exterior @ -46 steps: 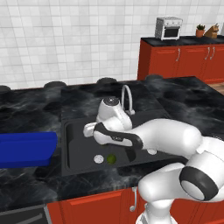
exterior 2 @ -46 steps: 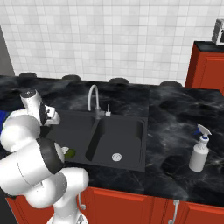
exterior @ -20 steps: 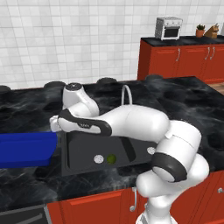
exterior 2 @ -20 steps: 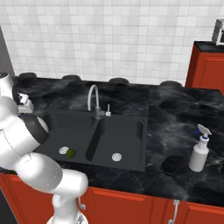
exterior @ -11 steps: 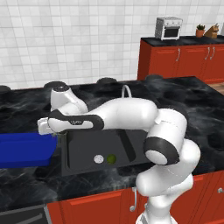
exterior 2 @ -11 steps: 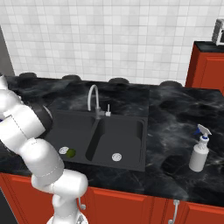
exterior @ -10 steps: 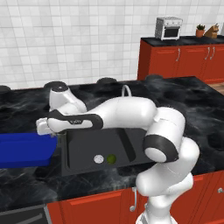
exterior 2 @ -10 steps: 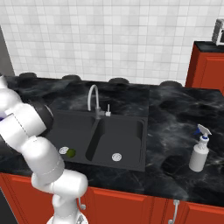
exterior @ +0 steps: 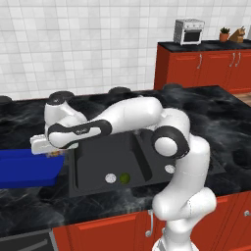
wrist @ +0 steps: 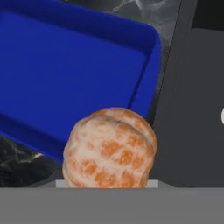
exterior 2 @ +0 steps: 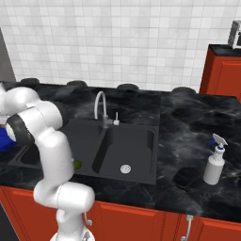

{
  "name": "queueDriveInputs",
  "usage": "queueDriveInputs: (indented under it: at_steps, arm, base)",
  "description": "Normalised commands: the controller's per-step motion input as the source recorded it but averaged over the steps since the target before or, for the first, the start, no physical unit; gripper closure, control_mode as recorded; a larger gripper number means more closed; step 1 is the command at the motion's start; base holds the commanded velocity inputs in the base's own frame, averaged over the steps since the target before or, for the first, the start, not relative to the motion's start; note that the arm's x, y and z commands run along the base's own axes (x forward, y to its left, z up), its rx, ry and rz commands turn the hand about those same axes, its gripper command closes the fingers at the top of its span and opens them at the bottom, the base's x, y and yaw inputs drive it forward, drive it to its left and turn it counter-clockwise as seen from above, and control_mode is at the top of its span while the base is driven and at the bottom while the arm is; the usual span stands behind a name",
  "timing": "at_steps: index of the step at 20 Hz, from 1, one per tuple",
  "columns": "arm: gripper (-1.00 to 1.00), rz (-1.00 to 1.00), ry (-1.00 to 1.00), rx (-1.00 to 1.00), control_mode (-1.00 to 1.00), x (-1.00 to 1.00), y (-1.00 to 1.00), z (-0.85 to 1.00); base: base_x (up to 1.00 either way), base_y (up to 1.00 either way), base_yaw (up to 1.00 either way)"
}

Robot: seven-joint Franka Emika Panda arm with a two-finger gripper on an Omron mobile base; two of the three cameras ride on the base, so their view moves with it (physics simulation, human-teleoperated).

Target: Pick up all produce items and place them in the sink. Turn on the sink faucet to wash them. Then turn the sink off and put them in the tray.

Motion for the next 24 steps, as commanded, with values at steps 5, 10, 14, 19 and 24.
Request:
queueDriveInputs:
  at_steps: [5, 10, 14, 19, 24]
  arm:
    - [1.00, 0.00, 0.01, -0.07, -1.00, 0.12, 0.28, -0.16]
    - [1.00, 0.00, 0.01, -0.04, -1.00, 0.14, 0.24, -0.13]
    - [1.00, 0.00, 0.04, -0.03, -1.00, 0.15, 0.15, -0.23]
    - [1.00, 0.00, 0.04, -0.01, -1.00, 0.14, 0.03, -0.29]
    - [1.00, 0.00, 0.03, 0.00, -1.00, 0.11, 0.00, -0.33]
  base:
    - [0.00, 0.00, 0.00]
    - [0.00, 0.00, 0.00]
    - [0.00, 0.00, 0.00]
    - [0.00, 0.00, 0.00]
    - [0.00, 0.00, 0.00]
